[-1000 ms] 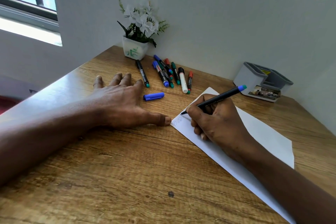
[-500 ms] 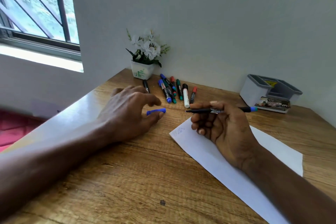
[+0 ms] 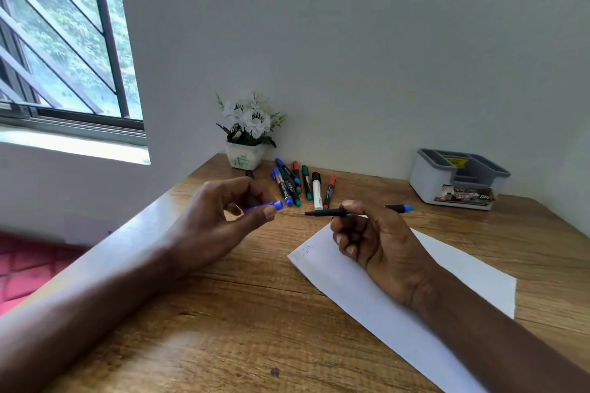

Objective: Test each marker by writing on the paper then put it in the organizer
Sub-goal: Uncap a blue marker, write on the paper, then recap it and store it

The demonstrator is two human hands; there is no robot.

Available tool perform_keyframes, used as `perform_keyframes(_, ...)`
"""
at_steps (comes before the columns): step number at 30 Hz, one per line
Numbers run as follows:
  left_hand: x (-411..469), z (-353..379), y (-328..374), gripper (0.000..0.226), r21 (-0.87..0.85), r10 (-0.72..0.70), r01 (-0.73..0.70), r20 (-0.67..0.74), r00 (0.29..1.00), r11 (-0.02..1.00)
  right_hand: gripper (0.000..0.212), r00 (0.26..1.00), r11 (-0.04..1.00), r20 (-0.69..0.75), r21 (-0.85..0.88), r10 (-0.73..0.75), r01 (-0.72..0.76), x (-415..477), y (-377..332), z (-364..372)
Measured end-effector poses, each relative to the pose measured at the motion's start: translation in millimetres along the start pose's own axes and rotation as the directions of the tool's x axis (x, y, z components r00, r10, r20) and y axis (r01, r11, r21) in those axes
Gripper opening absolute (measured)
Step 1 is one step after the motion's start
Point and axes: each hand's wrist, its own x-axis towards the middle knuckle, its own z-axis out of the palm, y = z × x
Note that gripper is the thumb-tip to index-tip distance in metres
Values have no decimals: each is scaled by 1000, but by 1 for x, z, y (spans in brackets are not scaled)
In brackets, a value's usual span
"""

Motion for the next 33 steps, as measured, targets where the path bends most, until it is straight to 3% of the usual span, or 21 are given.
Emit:
perform_keyframes(6,-4,4,9,5,8,58,-59,54,997,998,16,996,997,73,-52,-47,51,-1,1,1)
perform_keyframes(12,-3,5,12,13,29,75,-77,69,995,997,40,982,973,132,-172,-134,155,0,6,2)
perform_keyframes(15,-4,8,13,13,17,90,-91,70,994,996,15,969,955,186,-217,-165,204,-1,6,5)
perform_keyframes(17,-5,10,15,12,-13,95,-95,69,993,995,8,966,951,187,-219,-177,217,-1,7,7)
perform_keyframes(26,-7,15,21,11,-289,-7,35,96,995,957,13,977,963,146,-198,-153,180,-4,10,14)
perform_keyframes(33,-4,13,15,12,-320,-23,63,127,992,945,15,978,967,131,-174,-164,186,-3,16,17)
